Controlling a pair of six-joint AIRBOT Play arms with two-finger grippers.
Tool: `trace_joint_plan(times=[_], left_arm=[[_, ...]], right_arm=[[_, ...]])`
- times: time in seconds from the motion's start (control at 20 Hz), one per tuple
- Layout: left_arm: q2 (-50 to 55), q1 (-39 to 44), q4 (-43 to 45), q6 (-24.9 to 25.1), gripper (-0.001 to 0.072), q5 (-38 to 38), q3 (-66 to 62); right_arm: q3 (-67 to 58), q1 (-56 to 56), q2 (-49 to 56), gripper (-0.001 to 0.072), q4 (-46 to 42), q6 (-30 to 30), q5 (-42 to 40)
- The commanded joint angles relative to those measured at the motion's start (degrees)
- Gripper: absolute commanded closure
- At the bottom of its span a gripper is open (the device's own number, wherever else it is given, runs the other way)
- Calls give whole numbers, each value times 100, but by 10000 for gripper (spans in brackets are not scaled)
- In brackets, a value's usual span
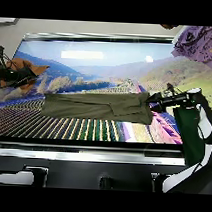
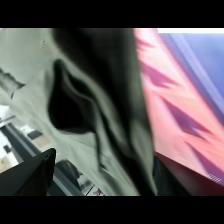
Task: Fold the clothes and pants, and hang the long-sleeved shirts on hangers.
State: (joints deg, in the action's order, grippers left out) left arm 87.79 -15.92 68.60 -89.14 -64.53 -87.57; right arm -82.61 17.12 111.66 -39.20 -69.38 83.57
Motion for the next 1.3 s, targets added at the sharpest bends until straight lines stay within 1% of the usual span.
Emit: trace_joint_plan(times=[0.0, 0.05, 0.1, 0.15, 0.2, 0.25, 0.3, 0.35, 0.45, 0.55, 0.65, 0.75, 0.85, 0.95, 1.0, 1.2, 1.25], left_arm=[[7, -4, 2, -2, 12, -2, -4], [7, -2, 0, -2, 12, -2, -4], [7, 4, 0, -2, 12, -2, -4], [7, 7, -7, -2, 13, -2, -4], [7, 22, -96, -7, 21, -4, -4], [15, 46, -284, 0, 119, -26, -4], [33, 101, -468, 4, 384, -70, -4], [70, 203, -645, 46, 688, -114, -4], [238, 575, -964, 24, 691, -105, -4], [518, 1165, -1187, -203, 691, 7, -4], [844, 1906, -1335, -459, 691, 369, -7], [1165, 2669, -1620, -732, 691, 940, -7], [1475, 3362, -2192, -798, 691, 1552, -7], [1814, 4033, -2870, -800, 692, 2151, -22], [2015, 4325, -3180, -800, 692, 2312, -118], [2918, 5200, -4013, -807, 692, 2516, -1036], [3165, 5370, -4057, -949, 692, 2516, -1362]], right_arm=[[13, -505, 83, 51, 61, 131, -103], [13, -664, 83, 84, 46, 129, -186], [11, -798, 81, 185, -9, 131, -326], [11, -920, 55, 345, -79, 122, -466], [11, -992, 4, 585, -90, 107, -557], [-2, -1025, -94, 680, -103, 20, -610], [-33, -1023, -236, 681, -186, -203, -647], [-98, -1014, -450, 682, -428, -564, -656], [-273, -1014, -1003, 682, -1189, -1410, -627], [-446, -1014, -1613, 682, -1825, -2096, -546], [-505, -1014, -2194, 682, -2345, -2579, -505], [-505, -1014, -2634, 682, -2826, -3021, -328], [-505, -1012, -2940, 682, -3143, -3261, -114], [-507, -1012, -3171, 682, -3261, -3381, 76], [-514, -1012, -3250, 682, -3270, -3423, 184], [-673, -1012, -3412, 682, -3375, -3528, 636], [-758, -1012, -3412, 681, -3438, -3543, 726]])
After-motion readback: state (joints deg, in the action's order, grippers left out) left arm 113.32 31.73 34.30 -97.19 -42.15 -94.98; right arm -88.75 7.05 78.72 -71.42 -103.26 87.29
